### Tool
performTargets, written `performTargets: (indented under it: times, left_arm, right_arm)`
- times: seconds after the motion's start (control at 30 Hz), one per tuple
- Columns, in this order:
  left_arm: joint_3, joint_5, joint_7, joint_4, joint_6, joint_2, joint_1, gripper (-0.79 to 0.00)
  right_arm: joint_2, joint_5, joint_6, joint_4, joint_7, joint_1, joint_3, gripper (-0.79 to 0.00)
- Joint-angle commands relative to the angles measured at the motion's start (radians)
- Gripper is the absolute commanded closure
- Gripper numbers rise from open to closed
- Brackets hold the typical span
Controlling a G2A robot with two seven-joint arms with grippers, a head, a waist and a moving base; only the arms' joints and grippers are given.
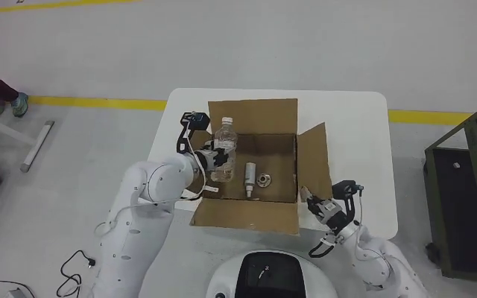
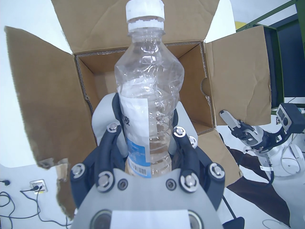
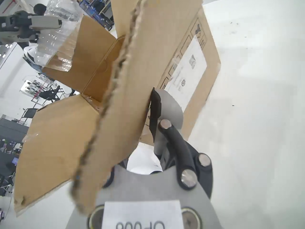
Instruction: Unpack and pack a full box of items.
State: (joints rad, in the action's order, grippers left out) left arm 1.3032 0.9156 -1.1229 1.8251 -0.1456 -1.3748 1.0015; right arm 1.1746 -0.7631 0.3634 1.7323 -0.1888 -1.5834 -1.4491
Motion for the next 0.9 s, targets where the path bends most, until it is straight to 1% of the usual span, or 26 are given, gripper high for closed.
performTargets:
  times: [0.0,0.1,0.5,0.6,0.7,0.77,0.87]
  left_arm:
    - [0.011,-0.006,0.005,0.018,-0.002,0.002,0.004,0.000]
    - [0.031,-0.014,0.008,0.046,-0.004,0.007,0.009,0.000]
    - [0.101,-0.017,0.016,0.110,-0.002,0.026,0.045,0.000]
    - [0.098,0.001,0.021,0.113,-0.017,0.029,0.057,0.000]
    - [0.097,0.014,0.023,0.108,-0.036,0.032,0.066,0.000]
    - [0.091,0.018,0.014,0.106,-0.035,0.034,0.076,0.000]
    - [0.075,0.023,0.004,0.103,-0.036,0.036,0.093,0.000]
  right_arm:
    - [0.001,0.024,-0.011,0.000,0.017,-0.005,-0.009,0.000]
    - [0.002,0.053,-0.024,0.001,0.052,-0.017,-0.028,0.000]
    - [0.009,0.127,-0.096,0.027,0.221,-0.082,-0.097,0.000]
    - [0.012,0.150,-0.111,0.032,0.255,-0.098,-0.111,0.000]
    - [0.013,0.183,-0.094,0.039,0.255,-0.109,-0.113,0.000]
    - [0.011,0.159,-0.079,0.037,0.232,-0.108,-0.121,0.000]
    - [0.011,0.159,-0.079,0.037,0.232,-0.108,-0.121,0.000]
